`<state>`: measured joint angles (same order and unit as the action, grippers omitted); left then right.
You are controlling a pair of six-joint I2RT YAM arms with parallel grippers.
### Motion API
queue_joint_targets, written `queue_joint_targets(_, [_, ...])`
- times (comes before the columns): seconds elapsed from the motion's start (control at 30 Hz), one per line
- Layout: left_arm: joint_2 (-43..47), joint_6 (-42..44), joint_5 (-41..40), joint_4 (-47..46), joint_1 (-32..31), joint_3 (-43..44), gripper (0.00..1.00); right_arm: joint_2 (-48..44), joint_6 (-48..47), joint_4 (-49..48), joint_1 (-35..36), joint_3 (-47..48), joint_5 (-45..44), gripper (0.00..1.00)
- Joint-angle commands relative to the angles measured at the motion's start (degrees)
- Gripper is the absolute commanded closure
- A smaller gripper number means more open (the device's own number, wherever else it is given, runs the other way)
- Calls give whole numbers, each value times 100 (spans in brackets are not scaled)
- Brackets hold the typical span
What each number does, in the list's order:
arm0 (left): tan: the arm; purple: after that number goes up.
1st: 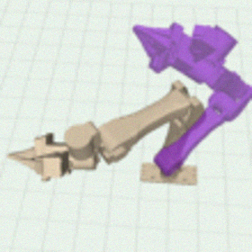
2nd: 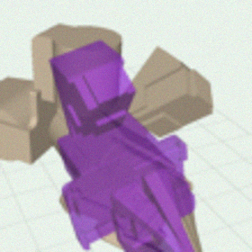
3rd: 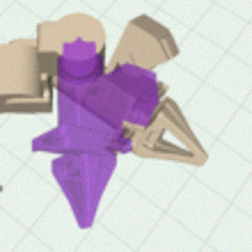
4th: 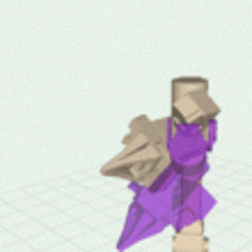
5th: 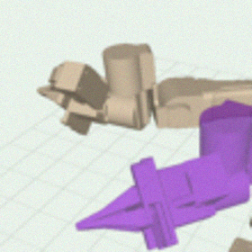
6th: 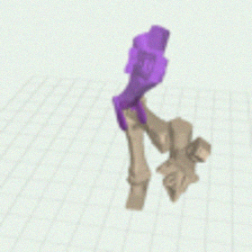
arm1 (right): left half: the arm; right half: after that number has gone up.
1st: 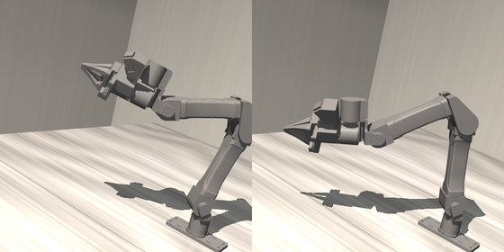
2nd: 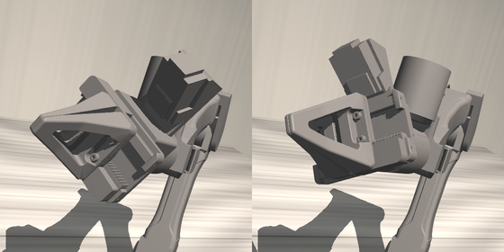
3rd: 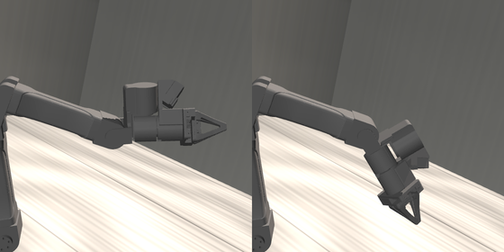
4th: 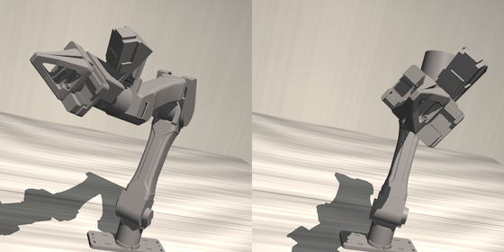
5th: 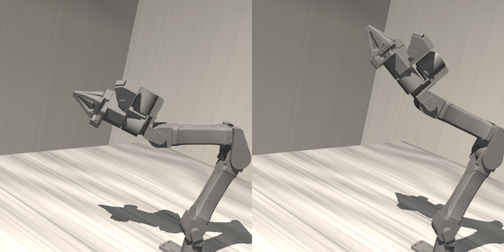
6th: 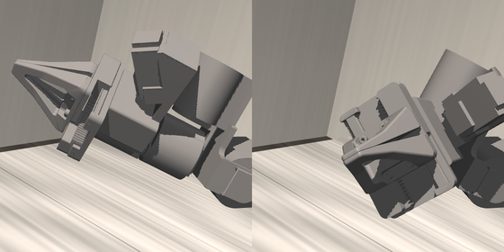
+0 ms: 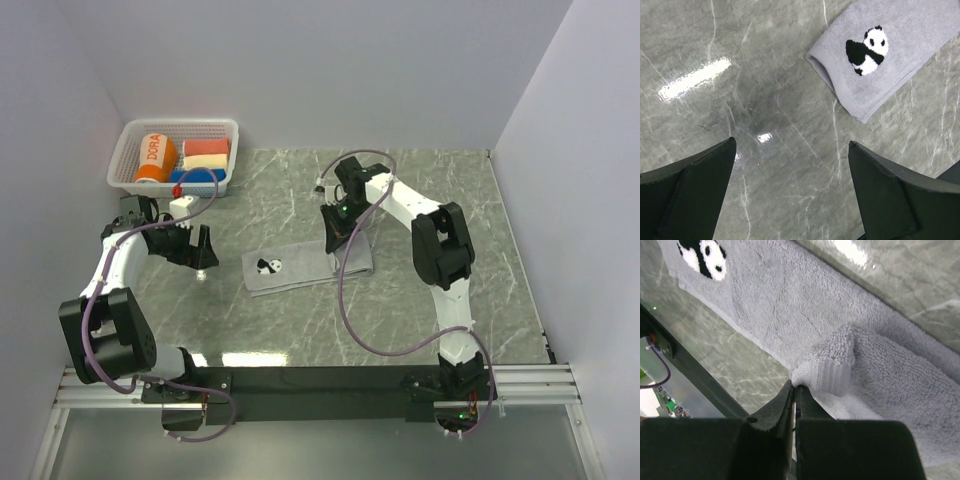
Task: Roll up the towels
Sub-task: Fold the towel
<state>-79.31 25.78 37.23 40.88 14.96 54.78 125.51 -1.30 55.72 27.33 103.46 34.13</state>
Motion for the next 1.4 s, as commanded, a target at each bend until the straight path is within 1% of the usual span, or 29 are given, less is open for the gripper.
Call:
queue_joint_targets(0.0, [144, -29, 47, -142, -11, -29, 1, 113, 51, -71, 88, 271, 146, 100])
queue_joint_targets(0.43, [161, -20, 12, -160, -2, -56, 1, 272, 42, 0, 264, 359, 252, 100])
queue_joint_targets(0.47, [161, -20, 12, -177, -11, -73, 1, 307, 25, 26, 273, 385, 269, 96])
queue_joint_targets(0.5, [187, 14, 38, -195, -2, -73, 0, 316, -2, 61, 281, 403, 304, 86])
queue_joint_targets(0.53, [205, 23, 64, -195, -19, -82, 1, 316, -28, 122, 290, 412, 366, 71])
queue_joint_targets(0.57, [214, 50, 91, -177, -46, -91, 1, 281, -89, 166, 290, 455, 401, 61])
queue_joint_targets(0.6, [240, 24, 74, -186, -89, -99, 0, 263, -151, 236, 273, 508, 401, 59])
queue_joint_targets(0.63, [232, 6, 39, -203, -194, -108, 2, 228, -195, 376, 255, 569, 393, 58])
queue_joint_targets(0.67, [240, -55, 4, -230, -265, -126, 10, 124, -273, 430, 142, 683, 410, 58])
queue_joint_targets(0.73, [240, -143, -58, -318, -510, -178, 20, 0, -353, 544, -43, 798, 506, 57])
queue_joint_targets(0.77, [232, -213, -58, -344, -607, -205, 25, -140, -432, 580, -244, 877, 542, 58])
queue_joint_targets(0.8, [179, -257, -41, -370, -704, -214, 32, -193, -476, 597, -350, 895, 533, 59])
queue_joint_targets(0.83, [153, -301, 3, -431, -914, -222, 36, -237, -537, 658, -447, 895, 507, 59])
queue_joint_targets(0.87, [118, -423, 29, -484, -1020, -240, 45, -273, -660, 685, -526, 869, 324, 63])
queue_joint_targets(0.9, [30, -503, 38, -554, -1126, -249, 49, -264, -731, 755, -649, 834, 244, 65])
queue_joint_targets(0.93, [-23, -582, 12, -686, -1362, -240, 50, -229, -810, 808, -694, 799, 191, 67])
queue_joint_targets(0.97, [-84, -713, 56, -739, -1451, -214, 52, -168, -950, 843, -738, 694, 138, 72])
queue_joint_targets(1.0, [-241, -784, 65, -783, -1461, -188, 53, -141, -1003, 800, -790, 580, 77, 74])
queue_joint_targets(1.03, [-330, -855, 65, -818, -1765, -153, 53, -115, -1082, 756, -808, 457, 33, 75])
queue_joint_targets(1.07, [-427, -934, 47, -845, -1864, -65, 56, -80, -1126, 721, -817, 177, -11, 79])
queue_joint_targets(1.23, [-1209, -1171, -146, -880, -2313, 260, 62, -123, -1101, 186, -817, -729, -134, 82])
queue_joint_targets(1.3, [-1533, -1286, -269, -941, -2384, 339, 65, -159, -1057, 44, -808, -1107, -100, 82])
queue_joint_targets(1.37, [-1762, -1426, -383, -1038, -2454, 471, 66, -229, -987, -131, -800, -1441, 32, 82])
